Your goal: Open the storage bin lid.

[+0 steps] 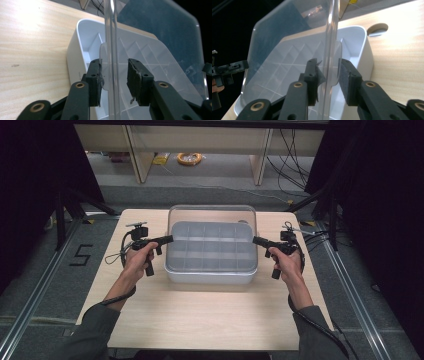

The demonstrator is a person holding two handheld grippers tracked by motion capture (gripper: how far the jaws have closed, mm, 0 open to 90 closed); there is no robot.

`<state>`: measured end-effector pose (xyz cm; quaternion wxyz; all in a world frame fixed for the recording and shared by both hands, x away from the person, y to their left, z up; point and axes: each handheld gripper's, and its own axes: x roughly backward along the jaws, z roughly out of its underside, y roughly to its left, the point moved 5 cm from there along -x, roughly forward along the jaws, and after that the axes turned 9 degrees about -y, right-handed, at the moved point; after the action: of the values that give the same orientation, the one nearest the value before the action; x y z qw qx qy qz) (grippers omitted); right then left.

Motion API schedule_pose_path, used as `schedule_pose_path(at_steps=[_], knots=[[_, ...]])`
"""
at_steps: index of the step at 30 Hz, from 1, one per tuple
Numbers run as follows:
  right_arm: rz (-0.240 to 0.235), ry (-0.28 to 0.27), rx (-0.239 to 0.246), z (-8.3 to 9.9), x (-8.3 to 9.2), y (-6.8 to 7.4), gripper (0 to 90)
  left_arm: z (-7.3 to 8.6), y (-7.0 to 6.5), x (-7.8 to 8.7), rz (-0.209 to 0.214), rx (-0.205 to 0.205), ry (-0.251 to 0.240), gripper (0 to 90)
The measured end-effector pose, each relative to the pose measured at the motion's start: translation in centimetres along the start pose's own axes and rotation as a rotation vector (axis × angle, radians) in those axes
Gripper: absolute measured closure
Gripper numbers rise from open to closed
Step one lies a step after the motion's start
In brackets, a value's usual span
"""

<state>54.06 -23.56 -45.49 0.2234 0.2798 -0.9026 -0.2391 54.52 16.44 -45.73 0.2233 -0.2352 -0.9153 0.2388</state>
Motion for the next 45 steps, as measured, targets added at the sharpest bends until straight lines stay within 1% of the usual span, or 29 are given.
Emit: schedule_pose_path(at_steps=[1, 2, 3, 4, 5, 6, 7, 9, 11, 14, 15, 18, 20, 23, 24, 26, 27, 30, 31, 35, 36, 37, 38, 39, 41, 42, 43, 44, 45], knots=[[-0.009, -0.012, 0.021, -0.2, 0.2, 0.0, 73.0, -0.2, -0.3, 0.2, 0.004, 0.000, -0.011, 64.9], [-0.011, -0.011, -0.001, -0.3, 0.4, 0.3, 73.5, -0.4, -0.5, 0.4, 0.002, -0.013, -0.015, 65.2], [-0.017, -0.019, 0.020, -0.5, 0.5, 0.4, 73.7, -0.5, -0.8, 0.6, 0.007, -0.027, -0.019, 65.3], [-0.015, -0.021, 0.025, -0.6, 0.6, 0.4, 73.6, -0.6, -1.1, 0.7, 0.006, -0.035, -0.022, 65.3], [-0.012, -0.021, 0.010, -0.7, 0.8, 0.7, 73.6, -0.8, -1.4, 0.9, 0.003, -0.040, -0.029, 65.3], [-0.013, -0.027, 0.020, -0.9, 0.9, 0.8, 73.6, -0.9, -1.6, 1.1, -0.003, -0.047, -0.034, 65.3], [-0.021, -0.037, 0.021, -1.0, 1.0, 0.9, 73.6, -1.1, -1.9, 1.2, 0.003, -0.047, -0.043, 65.4], [-0.026, -0.040, 0.030, -1.2, 1.4, 1.1, 73.6, -1.4, -2.2, 1.5, 0.002, -0.051, -0.057, 65.6], [-0.031, -0.043, 0.035, -1.3, 1.7, 1.3, 73.6, -1.6, -2.6, 1.9, -0.002, -0.066, -0.060, 65.6], [-0.030, -0.050, 0.041, -1.4, 2.1, 1.7, 73.6, -1.7, -3.1, 2.3, 0.003, -0.077, -0.069, 65.5], [-0.043, -0.053, 0.037, -1.4, 2.2, 1.8, 73.6, -1.7, -3.2, 2.5, 0.005, -0.080, -0.068, 65.5], [-0.041, -0.066, 0.062, -1.6, 2.6, 2.0, 73.6, -1.7, -3.6, 3.0, 0.004, -0.090, -0.069, 65.3], [-0.042, -0.075, 0.093, -1.7, 2.8, 2.1, 73.6, -1.8, -3.7, 3.3, 0.007, -0.092, -0.075, 65.2], [-0.043, -0.068, 0.058, -1.8, 3.3, 3.0, 73.6, -2.0, -4.1, 3.8, 0.011, -0.103, -0.082, 65.1], [-0.052, -0.088, 0.101, -2.0, 3.5, 3.1, 73.6, -2.1, -4.2, 4.0, 0.012, -0.104, -0.086, 65.1], [-0.053, -0.084, 0.105, -2.0, 3.6, 3.2, 73.6, -2.2, -4.4, 4.4, 0.014, -0.112, -0.090, 65.1], [-0.058, -0.084, 0.096, -2.1, 3.8, 3.5, 73.5, -2.2, -4.5, 4.5, 0.015, -0.114, -0.093, 65.1], [-0.058, -0.082, 0.084, -2.0, 4.1, 3.8, 73.4, -2.1, -4.8, 4.9, 0.018, -0.117, -0.098, 65.2], [-0.058, -0.090, 0.099, -1.9, 4.2, 3.8, 73.4, -2.0, -4.9, 5.1, 0.016, -0.118, -0.098, 65.1], [-0.056, -0.091, 0.091, -1.8, 4.5, 4.0, 73.4, -1.6, -5.1, 5.6, 0.017, -0.126, -0.100, 65.1], [-0.060, -0.103, 0.111, -1.8, 4.5, 3.9, 73.4, -1.6, -5.2, 5.8, 0.016, -0.125, -0.102, 65.2], [-0.067, -0.099, 0.110, -1.8, 4.7, 4.0, 73.4, -1.5, -5.3, 6.0, 0.015, -0.128, -0.107, 65.2], [-0.059, -0.099, 0.089, -1.7, 4.8, 4.3, 73.4, -1.4, -5.4, 6.2, 0.016, -0.130, -0.110, 65.2], [-0.067, -0.097, 0.094, -1.6, 5.0, 4.4, 73.4, -1.3, -5.4, 6.4, 0.016, -0.135, -0.112, 65.2], [-0.068, -0.109, 0.128, -1.5, 5.1, 4.4, 73.3, -1.0, -5.6, 6.9, 0.018, -0.144, -0.115, 65.2], [-0.068, -0.101, 0.096, -1.3, 5.4, 4.9, 73.3, -0.9, -5.6, 7.1, 0.017, -0.146, -0.116, 65.2], [-0.071, -0.100, 0.106, -1.3, 5.6, 5.0, 73.3, -0.7, -5.7, 7.4, 0.019, -0.149, -0.118, 65.2], [-0.070, -0.107, 0.130, -1.2, 5.7, 5.0, 73.2, -0.5, -5.7, 7.6, 0.018, -0.158, -0.120, 65.2], [-0.067, -0.104, 0.116, -1.1, 5.8, 5.2, 73.2, -0.3, -5.8, 7.8, 0.019, -0.165, -0.122, 65.1]])
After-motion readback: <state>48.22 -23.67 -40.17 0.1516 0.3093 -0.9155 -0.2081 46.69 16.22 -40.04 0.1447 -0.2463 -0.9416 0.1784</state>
